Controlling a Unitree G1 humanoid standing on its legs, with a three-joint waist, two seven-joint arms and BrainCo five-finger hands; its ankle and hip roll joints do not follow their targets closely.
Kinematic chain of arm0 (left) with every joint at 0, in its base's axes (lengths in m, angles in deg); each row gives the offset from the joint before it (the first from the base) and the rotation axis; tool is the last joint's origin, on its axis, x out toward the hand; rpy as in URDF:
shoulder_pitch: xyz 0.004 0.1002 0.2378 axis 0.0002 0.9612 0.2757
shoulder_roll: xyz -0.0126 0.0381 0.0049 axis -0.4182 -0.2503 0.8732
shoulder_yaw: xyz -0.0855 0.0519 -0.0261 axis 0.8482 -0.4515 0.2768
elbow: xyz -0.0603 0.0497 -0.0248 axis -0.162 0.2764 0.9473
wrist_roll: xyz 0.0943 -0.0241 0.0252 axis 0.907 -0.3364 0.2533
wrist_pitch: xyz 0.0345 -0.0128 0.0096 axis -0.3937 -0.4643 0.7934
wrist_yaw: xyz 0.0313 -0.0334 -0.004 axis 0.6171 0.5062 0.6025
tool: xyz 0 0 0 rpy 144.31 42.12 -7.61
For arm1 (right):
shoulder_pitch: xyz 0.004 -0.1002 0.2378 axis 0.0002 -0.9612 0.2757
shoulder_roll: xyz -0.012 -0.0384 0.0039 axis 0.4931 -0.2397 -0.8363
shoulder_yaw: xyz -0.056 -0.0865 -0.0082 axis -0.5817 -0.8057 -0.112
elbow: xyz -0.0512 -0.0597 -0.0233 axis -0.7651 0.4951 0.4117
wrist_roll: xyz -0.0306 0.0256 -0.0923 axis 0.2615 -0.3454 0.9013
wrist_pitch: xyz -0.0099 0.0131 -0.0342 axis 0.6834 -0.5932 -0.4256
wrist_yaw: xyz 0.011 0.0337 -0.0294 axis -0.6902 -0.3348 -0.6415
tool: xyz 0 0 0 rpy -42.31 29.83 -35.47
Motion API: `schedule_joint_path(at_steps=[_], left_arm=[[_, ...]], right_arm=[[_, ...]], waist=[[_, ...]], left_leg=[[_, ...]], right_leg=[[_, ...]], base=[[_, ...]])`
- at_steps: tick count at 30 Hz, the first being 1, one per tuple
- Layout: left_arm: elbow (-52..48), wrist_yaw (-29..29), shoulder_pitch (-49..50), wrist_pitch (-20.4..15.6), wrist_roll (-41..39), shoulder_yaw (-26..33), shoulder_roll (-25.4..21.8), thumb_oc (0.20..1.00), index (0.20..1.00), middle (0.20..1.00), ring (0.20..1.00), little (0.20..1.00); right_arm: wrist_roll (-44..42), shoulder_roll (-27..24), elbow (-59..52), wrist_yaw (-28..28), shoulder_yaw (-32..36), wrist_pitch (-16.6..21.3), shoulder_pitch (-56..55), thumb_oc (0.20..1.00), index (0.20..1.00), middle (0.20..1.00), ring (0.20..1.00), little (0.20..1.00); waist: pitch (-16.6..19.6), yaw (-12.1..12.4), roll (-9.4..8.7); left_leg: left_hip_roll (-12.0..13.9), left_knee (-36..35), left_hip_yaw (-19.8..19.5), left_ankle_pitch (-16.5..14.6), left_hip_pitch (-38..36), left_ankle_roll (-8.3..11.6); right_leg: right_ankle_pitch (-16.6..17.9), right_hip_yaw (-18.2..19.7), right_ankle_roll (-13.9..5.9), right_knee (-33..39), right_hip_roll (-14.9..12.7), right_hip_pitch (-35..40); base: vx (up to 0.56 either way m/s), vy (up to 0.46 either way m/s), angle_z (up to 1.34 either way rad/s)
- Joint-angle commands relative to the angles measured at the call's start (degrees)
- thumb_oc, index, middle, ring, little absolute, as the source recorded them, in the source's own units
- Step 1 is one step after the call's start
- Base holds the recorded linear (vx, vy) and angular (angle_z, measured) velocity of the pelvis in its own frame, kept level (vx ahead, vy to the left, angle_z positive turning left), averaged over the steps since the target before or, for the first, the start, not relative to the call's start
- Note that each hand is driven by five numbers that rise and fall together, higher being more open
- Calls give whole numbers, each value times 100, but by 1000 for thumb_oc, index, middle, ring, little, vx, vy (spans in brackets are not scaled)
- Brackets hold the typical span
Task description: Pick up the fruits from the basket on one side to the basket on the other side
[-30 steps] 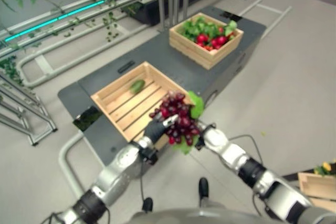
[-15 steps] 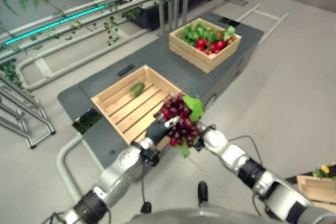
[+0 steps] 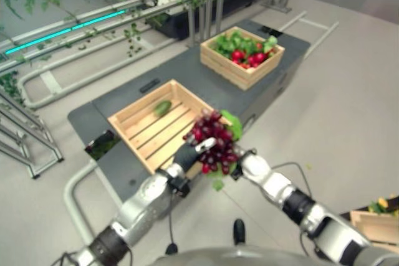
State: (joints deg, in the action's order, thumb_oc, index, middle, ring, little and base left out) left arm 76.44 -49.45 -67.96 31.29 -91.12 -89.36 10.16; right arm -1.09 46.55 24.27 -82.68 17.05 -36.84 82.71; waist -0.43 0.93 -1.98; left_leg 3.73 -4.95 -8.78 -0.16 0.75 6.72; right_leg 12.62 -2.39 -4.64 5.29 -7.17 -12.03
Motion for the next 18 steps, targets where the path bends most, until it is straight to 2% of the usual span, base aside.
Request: schedule_joint_path(at_steps=[1, 10, 18], left_arm=[[-580, 51, -621, -349, 128, -81, 308, 1000, 1000, 1000, 1000, 1000], [-551, -88, -155, -475, 248, 454, 317, 1000, 1000, 1000, 1000, 1000], [-578, -101, -41, -484, 276, 582, 330, 1000, 1000, 1000, 1000, 1000]], right_arm=[[9, 504, -273, 33, 176, 406, 398, 200, 200, 200, 200, 200], [59, 365, -282, 130, 484, 431, 151, 200, 200, 200, 200, 200], [85, 327, -289, 157, 620, 432, 56, 200, 200, 200, 200, 200]], waist=[[21, 86, -25], [21, 160, -69], [24, 166, -94]], left_leg=[[-440, 50, -264, -140, 266, -436], [-429, 40, -294, -247, 154, -450], [-432, 37, -292, -201, 159, -445]], right_leg=[[-1076, -71, -293, -29, 143, 696], [-1163, -111, -291, -29, 155, 813], [-1119, -119, -293, -29, 137, 799]], base=[[0, 0, 0], [18, 0, 2], [9, 1, 1]])
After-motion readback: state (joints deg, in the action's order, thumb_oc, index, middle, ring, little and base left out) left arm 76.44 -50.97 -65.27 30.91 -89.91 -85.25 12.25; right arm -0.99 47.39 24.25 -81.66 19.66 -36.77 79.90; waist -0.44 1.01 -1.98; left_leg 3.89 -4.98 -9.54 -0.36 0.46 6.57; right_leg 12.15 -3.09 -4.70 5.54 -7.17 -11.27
